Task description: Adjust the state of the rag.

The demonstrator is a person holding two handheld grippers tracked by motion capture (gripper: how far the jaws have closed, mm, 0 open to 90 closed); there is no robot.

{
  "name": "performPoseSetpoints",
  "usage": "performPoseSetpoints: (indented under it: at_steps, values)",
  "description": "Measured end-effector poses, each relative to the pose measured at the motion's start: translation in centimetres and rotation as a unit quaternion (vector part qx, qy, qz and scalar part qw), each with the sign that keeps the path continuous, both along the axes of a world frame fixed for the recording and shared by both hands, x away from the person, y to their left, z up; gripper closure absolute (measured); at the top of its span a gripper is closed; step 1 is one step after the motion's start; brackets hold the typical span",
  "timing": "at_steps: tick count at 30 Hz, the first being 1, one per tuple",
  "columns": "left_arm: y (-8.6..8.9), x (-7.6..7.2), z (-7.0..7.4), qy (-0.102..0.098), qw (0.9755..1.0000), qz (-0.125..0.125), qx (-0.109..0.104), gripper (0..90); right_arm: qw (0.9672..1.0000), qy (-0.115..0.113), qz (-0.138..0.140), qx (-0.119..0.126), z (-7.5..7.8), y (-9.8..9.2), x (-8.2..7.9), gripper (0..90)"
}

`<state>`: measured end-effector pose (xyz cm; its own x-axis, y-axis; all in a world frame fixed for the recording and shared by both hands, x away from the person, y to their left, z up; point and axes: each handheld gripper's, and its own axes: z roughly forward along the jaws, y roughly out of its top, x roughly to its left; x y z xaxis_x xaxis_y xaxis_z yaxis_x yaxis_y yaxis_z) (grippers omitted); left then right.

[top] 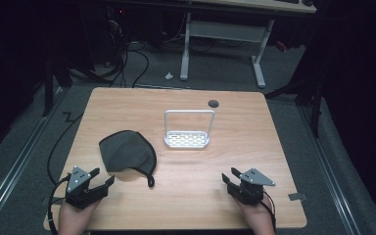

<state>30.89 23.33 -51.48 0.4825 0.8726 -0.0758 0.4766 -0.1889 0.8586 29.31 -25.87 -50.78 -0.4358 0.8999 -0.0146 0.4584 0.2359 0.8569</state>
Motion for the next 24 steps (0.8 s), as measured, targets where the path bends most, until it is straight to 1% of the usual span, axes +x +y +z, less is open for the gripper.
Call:
performPoseSetpoints:
  at_steps: [1,2,3,5,8,10,13,19,24]
  values:
    - [-0.17,0.01,-0.09,-0.001,1.0,-0.002,0.005,34.5,0.9998,-0.003,0.005,-0.018,-0.28,0.13,0.1,54.1]
    - [-0.26,0.03,-0.18,0.0,0.9999,-0.003,0.011,34.2,0.9997,0.0,0.008,-0.023,-0.4,0.11,0.19,53.0]
    - [-0.27,0.14,-0.35,0.005,0.9999,-0.004,0.01,34.1,0.9997,0.003,0.005,-0.023,-0.44,0.1,0.22,52.0]
    - [-0.23,0.19,-0.41,0.005,1.0,-0.005,0.006,33.8,0.9997,-0.001,0.002,-0.023,-0.29,-0.11,0.32,51.2]
    - [-0.19,0.23,-0.41,0.003,0.9999,-0.006,0.009,32.9,0.9997,-0.002,-0.001,-0.023,-0.17,-0.25,0.32,50.4]
    - [0.09,0.2,-0.43,0.006,1.0,-0.005,0.002,32.8,0.9996,-0.004,0.0,-0.028,-0.14,-0.35,0.32,48.9]
    - [0.26,0.18,-0.44,0.007,1.0,-0.003,0.002,31.5,0.9998,-0.001,-0.005,-0.021,-0.1,-0.31,0.32,48.9]
    - [0.61,0.22,-0.29,0.006,0.9999,0.0,-0.014,30.4,0.9996,-0.001,-0.005,-0.026,-0.12,-0.16,0.14,47.4]
    - [0.5,0.21,-0.38,0.006,0.9999,-0.003,-0.014,30.4,0.9997,-0.001,-0.007,-0.022,0.01,-0.38,0.13,46.9]
